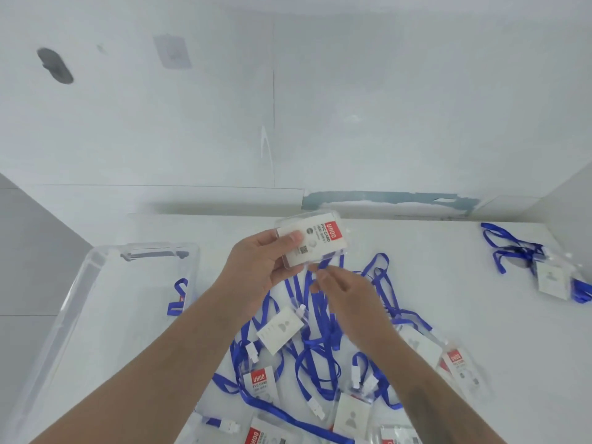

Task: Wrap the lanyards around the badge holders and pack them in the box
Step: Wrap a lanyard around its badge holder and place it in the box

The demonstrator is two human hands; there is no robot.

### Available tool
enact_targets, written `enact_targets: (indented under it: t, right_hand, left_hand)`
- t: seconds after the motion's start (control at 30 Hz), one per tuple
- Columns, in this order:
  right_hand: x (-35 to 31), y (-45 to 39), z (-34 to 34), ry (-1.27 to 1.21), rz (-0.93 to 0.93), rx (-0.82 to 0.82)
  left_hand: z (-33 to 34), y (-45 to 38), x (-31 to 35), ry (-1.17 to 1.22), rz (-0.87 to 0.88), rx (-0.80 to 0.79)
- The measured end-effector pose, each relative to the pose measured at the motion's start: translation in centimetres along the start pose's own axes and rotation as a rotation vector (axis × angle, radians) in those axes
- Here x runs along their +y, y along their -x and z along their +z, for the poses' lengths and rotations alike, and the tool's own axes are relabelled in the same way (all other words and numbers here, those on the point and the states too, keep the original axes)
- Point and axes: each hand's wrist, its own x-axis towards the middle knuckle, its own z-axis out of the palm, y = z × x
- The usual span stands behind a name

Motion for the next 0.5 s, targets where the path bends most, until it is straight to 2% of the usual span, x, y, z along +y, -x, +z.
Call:
enact_targets:
  t: [0.1,0.17,0.23,0.3,0.4,0.5]
  right_hand:
    - [-1.6,0.9,0.9,0.360,-0.122,-0.113]
    - [-2.9,1.5,0.1,0.564,-0.191,-0.148]
    - [-4.3,2.0,-1.3,0.670,-0.236,-0.153]
    - [-5.6,2.1,-2.6,0.714,-0.270,-0.136]
    - [-7.2,1.2,-4.5,0.645,-0.356,-0.108]
    - [-8.0,-0.4,-6.1,0.446,-0.305,-0.134]
  left_hand:
    - [0.6,0.0,-0.6,-0.173,0.104,0.121]
    - [0.2,-0.2,-0.9,-0.454,0.237,0.223]
    - [-0.5,-0.3,-1.2,-0.778,0.341,0.271]
    - [-1.2,0.0,-1.5,-0.967,0.371,0.282]
    - [-2.0,0.5,-1.6,-0.955,0.247,0.113]
    - [-2.0,1.6,-1.2,-0.718,0.014,-0.112]
